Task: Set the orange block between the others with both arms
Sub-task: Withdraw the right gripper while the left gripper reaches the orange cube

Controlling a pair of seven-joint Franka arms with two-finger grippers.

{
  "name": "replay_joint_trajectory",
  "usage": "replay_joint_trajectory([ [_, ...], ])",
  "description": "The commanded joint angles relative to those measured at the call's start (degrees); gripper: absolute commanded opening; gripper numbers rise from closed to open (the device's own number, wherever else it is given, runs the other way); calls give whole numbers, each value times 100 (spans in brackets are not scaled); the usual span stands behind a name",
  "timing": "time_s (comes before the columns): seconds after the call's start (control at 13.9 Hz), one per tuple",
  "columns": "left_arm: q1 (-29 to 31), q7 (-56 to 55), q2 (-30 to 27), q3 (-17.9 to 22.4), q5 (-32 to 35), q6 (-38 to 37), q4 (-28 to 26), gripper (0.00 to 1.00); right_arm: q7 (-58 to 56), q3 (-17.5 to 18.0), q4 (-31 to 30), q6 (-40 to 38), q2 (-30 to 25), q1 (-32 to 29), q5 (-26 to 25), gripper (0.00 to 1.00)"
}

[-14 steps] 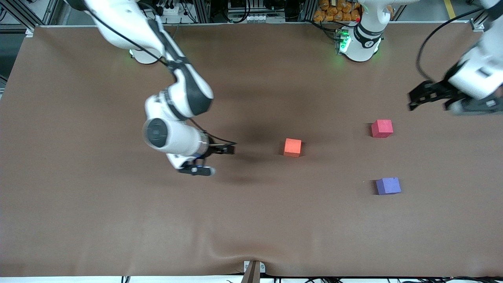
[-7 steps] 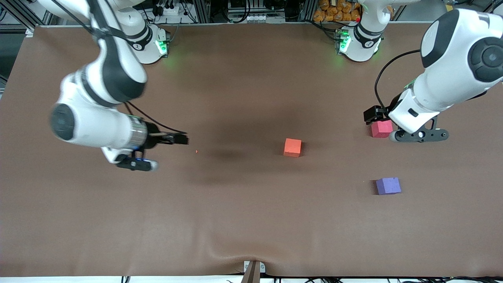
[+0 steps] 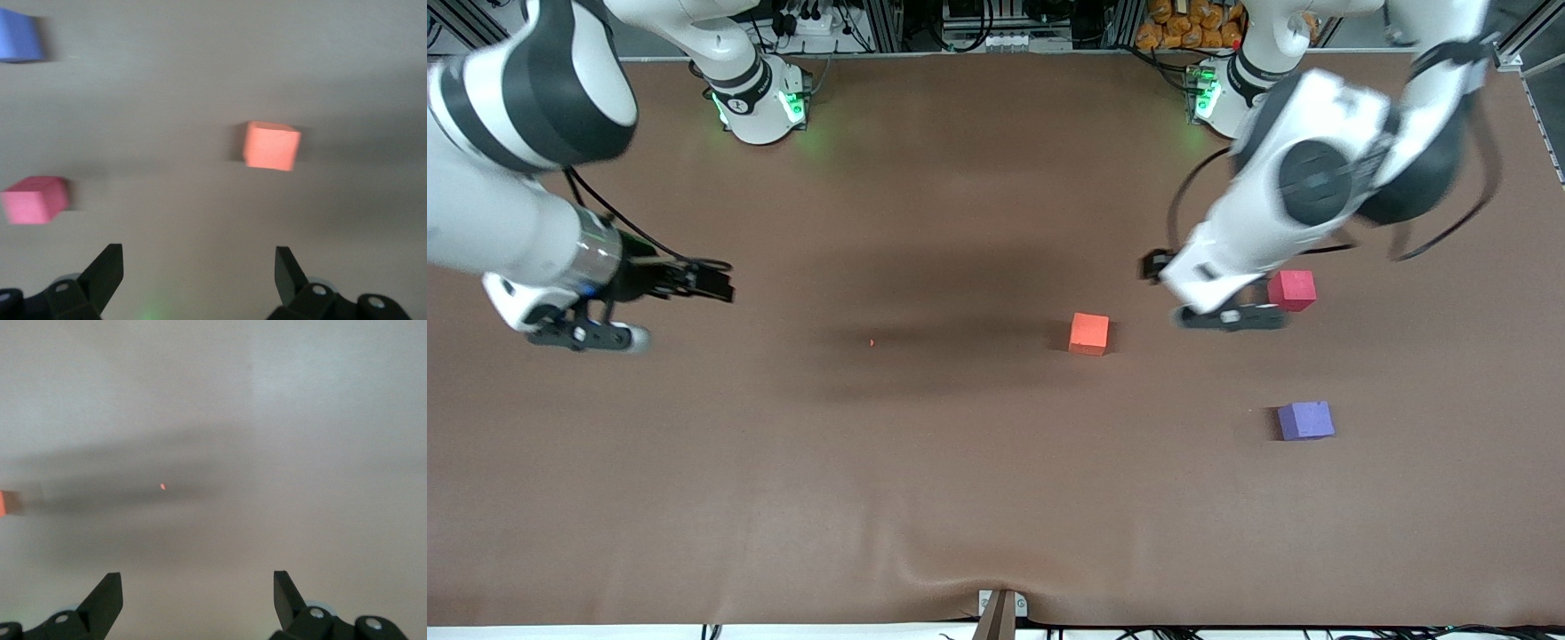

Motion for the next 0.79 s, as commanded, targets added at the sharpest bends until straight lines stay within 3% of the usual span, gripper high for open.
replay_joint_trajectory([
  [0.0, -426, -340, 835, 35, 199, 460, 495, 100, -460, 140, -19, -288, -358, -310, -206, 100],
  [0.29, -682, -358, 1468, 26, 744, 1103, 469, 100, -541, 132, 482, -789, -411, -461, -215, 100],
  [0.72, -875, -358, 1970, 35, 902, 1527, 329, 100, -1144, 96, 509, -1018, -745, -618, -452, 100],
])
